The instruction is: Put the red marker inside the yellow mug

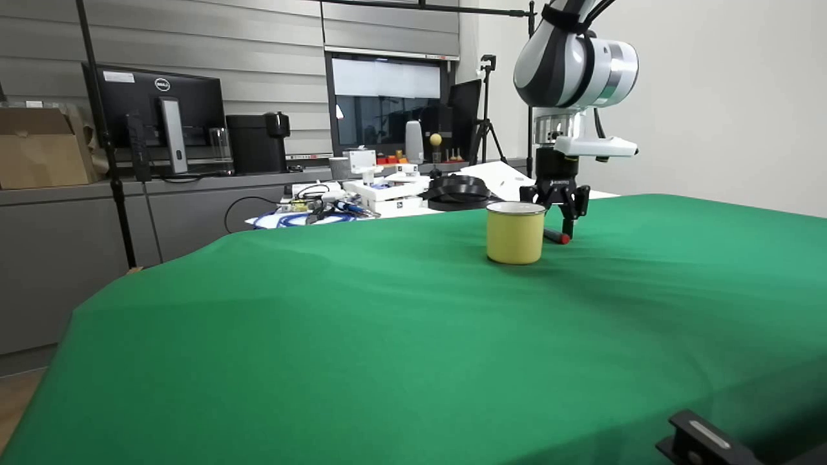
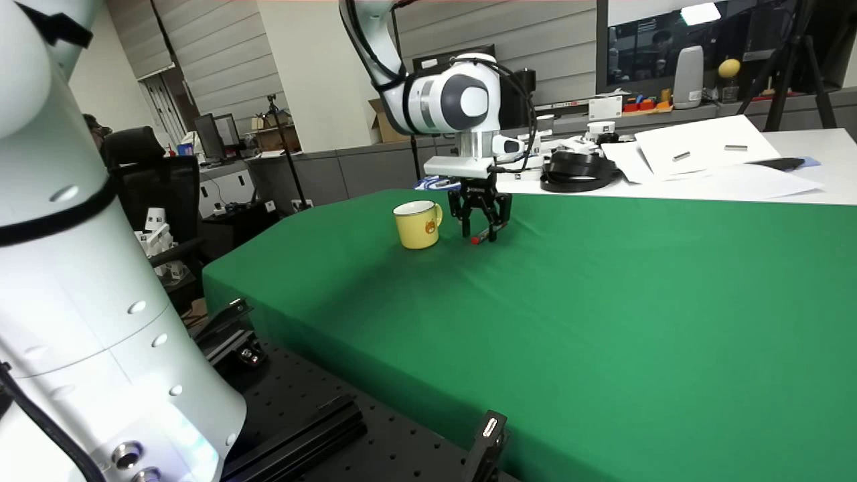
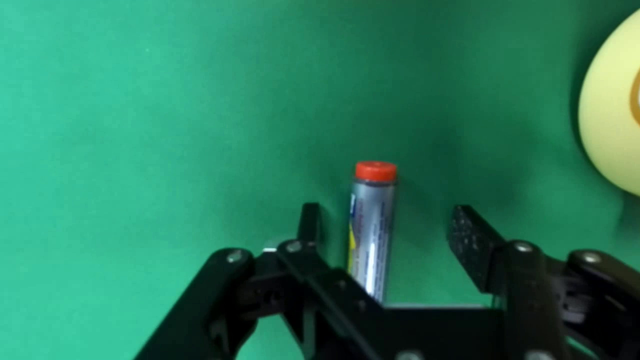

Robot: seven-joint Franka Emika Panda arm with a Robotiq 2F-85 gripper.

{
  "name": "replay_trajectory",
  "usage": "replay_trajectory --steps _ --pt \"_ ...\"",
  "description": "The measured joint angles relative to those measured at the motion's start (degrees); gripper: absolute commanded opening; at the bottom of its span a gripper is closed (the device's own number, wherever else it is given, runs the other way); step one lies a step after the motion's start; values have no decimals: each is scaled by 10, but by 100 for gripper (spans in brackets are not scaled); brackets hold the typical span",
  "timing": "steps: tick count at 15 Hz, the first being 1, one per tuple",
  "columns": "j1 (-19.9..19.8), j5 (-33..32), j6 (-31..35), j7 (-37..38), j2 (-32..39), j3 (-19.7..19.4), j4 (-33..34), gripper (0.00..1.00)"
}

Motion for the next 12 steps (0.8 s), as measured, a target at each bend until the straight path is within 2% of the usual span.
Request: replay_trajectory --steps 1,2,3,4,6,9,10,11,12 --pt "0 -6 -2 0 0 -1 4 31" --pt "0 -9 -4 0 0 -1 9 75" --pt "0 -15 -8 0 0 -1 15 71" --pt "0 -21 -11 0 0 -2 22 21" --pt "1 -33 -16 0 0 -3 34 23" --pt "2 -41 -28 0 0 -7 53 2" --pt "2 -41 -36 0 0 -8 59 45" --pt "1 -41 -45 0 0 -8 65 39" --pt "1 -41 -54 0 0 -8 70 39"
